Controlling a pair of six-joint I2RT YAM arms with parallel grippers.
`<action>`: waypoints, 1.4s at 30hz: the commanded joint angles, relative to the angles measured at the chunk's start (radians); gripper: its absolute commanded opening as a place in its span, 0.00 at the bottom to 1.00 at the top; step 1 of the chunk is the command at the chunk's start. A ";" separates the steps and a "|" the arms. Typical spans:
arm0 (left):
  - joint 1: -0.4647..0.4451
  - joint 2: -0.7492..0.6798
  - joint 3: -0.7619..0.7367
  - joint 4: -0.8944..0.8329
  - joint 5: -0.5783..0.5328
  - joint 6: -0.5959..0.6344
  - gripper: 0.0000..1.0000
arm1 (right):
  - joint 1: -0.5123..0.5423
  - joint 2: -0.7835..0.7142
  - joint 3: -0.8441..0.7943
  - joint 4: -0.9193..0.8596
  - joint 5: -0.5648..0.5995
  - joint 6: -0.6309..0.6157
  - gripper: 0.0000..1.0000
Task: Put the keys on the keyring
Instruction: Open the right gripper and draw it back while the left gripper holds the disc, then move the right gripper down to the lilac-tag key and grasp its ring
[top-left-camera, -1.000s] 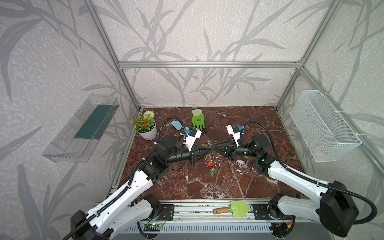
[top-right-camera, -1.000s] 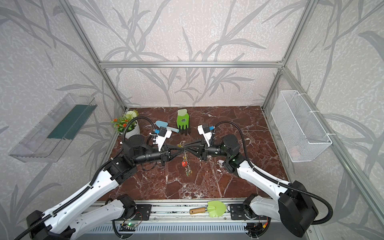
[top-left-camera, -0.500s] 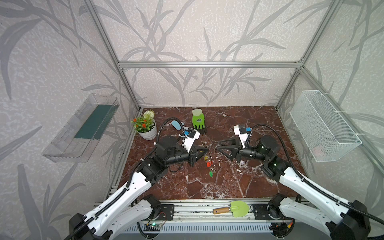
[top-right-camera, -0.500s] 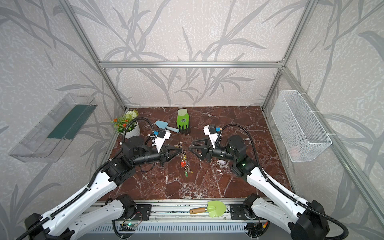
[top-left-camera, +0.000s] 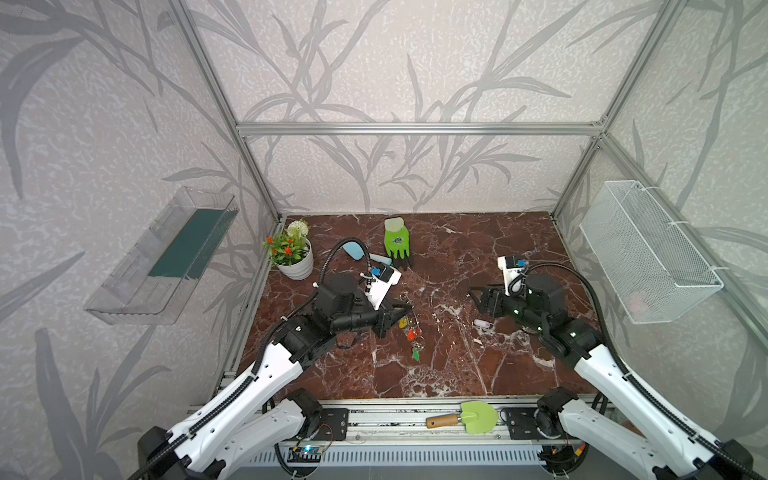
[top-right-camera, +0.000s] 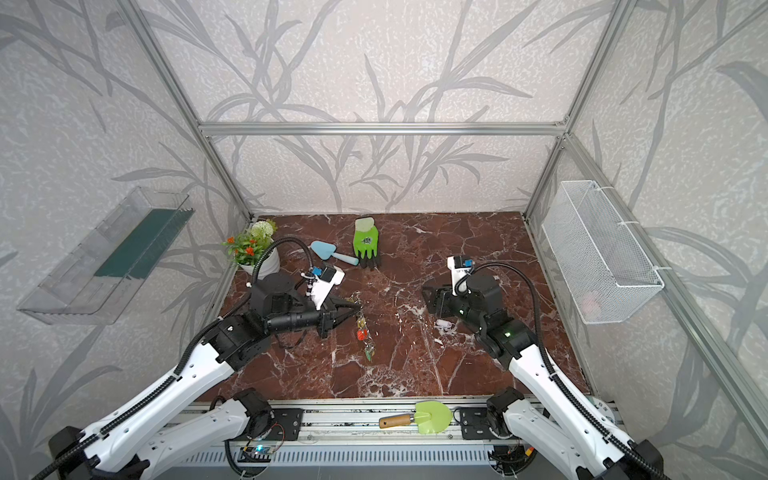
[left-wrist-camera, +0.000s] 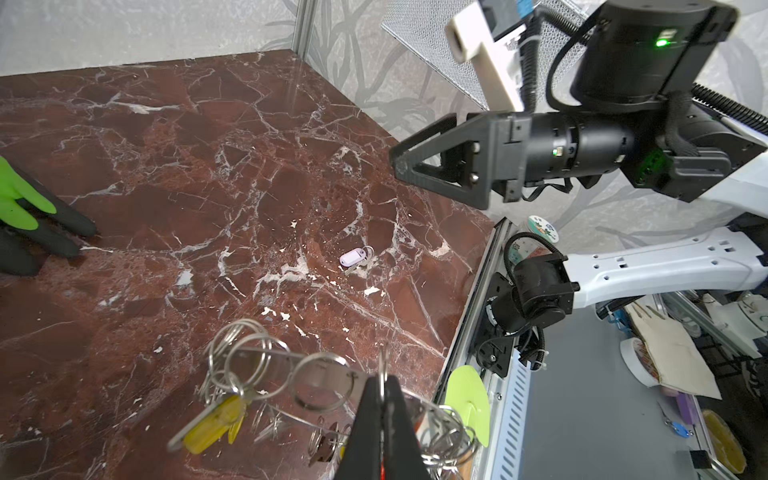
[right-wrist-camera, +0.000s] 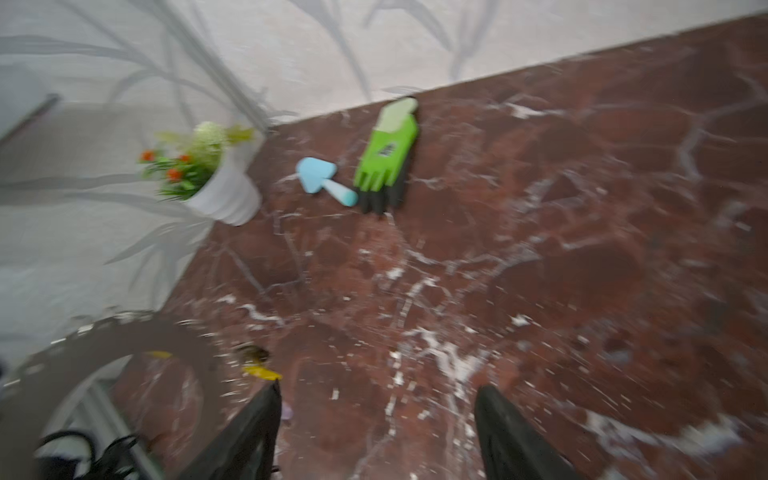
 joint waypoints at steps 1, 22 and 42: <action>0.003 -0.020 0.009 0.026 0.002 0.031 0.00 | -0.097 0.013 -0.092 -0.164 0.029 0.016 0.74; 0.002 -0.050 0.006 0.016 0.018 0.037 0.00 | -0.229 0.365 -0.259 0.217 -0.124 0.223 0.55; 0.003 -0.052 0.005 0.021 0.022 0.037 0.00 | -0.237 0.359 -0.290 0.250 -0.210 0.223 0.31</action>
